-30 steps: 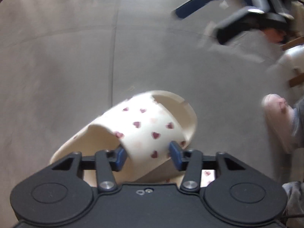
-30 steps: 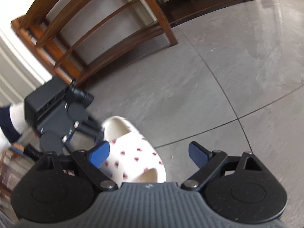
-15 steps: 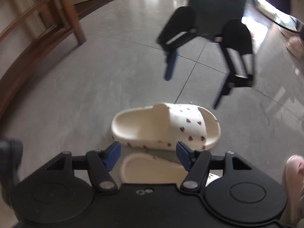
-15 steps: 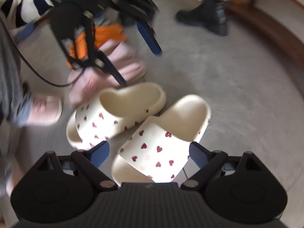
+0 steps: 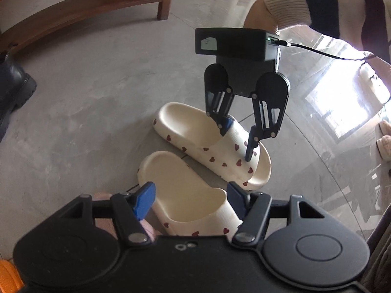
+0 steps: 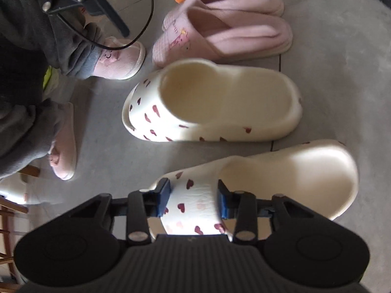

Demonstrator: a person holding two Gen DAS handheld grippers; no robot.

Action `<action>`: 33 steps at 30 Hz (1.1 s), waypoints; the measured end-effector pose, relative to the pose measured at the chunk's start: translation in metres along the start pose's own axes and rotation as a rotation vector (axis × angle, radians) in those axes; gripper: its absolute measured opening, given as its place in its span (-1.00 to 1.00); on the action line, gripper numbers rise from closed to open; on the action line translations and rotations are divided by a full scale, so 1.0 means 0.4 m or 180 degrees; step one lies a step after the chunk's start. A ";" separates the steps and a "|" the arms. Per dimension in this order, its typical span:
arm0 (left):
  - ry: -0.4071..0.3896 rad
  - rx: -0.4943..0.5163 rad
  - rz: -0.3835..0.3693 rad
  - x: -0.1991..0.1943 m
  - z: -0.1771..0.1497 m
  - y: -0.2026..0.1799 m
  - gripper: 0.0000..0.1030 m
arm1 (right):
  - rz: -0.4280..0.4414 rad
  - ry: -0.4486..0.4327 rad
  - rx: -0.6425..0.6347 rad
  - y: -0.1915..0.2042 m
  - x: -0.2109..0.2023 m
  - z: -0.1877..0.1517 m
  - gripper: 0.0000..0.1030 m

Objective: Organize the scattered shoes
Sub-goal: 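Grasp the placed cream slide with the right gripper and align it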

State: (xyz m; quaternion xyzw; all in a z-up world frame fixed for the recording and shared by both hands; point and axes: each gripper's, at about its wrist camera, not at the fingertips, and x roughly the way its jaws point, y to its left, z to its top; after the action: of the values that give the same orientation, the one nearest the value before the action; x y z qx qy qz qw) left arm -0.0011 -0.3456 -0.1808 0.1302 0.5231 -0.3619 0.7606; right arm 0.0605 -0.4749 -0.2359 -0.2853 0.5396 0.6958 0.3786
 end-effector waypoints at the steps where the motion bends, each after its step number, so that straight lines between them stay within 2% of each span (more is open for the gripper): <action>1: 0.0016 -0.0017 0.0009 0.001 -0.003 0.002 0.25 | 0.0038 0.0006 0.0038 0.001 0.000 -0.002 -0.33; 5: 0.0046 -0.0051 0.0003 -0.008 -0.010 0.009 0.25 | 0.0237 -0.0036 0.0194 0.023 -0.007 -0.020 -0.61; 7: 0.0038 -0.0036 -0.0013 -0.005 -0.015 0.007 0.25 | 0.0327 -0.0081 0.0322 0.036 -0.016 -0.034 -0.69; 11: -0.0083 0.0049 -0.0108 -0.011 -0.013 -0.001 0.25 | 0.0471 -0.0182 0.0484 0.056 -0.010 -0.053 -0.70; 16: -0.0082 -0.0005 -0.0099 -0.004 -0.018 0.014 0.25 | 0.0726 -0.0293 0.0589 0.087 0.009 -0.048 -0.69; 21: -0.0082 0.0019 -0.0024 -0.024 -0.029 0.009 0.25 | 0.0686 -0.0262 0.0704 0.065 0.066 -0.033 -0.69; 28: 0.0003 -0.0040 0.0111 -0.044 -0.054 0.011 0.25 | 0.0738 -0.0230 0.0459 0.053 0.087 0.035 -0.68; 31: 0.0020 -0.0046 0.0157 -0.052 -0.064 0.011 0.25 | 0.0682 -0.0143 0.0432 0.051 0.095 0.056 -0.57; 33: 0.0011 -0.0065 0.0159 -0.059 -0.070 0.009 0.25 | 0.0505 -0.0126 0.0541 0.052 0.095 0.058 -0.11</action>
State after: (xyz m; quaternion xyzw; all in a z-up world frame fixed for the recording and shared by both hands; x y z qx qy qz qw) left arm -0.0229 -0.3174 -0.1723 0.1361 0.5247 -0.3371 0.7698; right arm 0.0225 -0.4468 -0.2492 -0.1948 0.6099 0.6808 0.3558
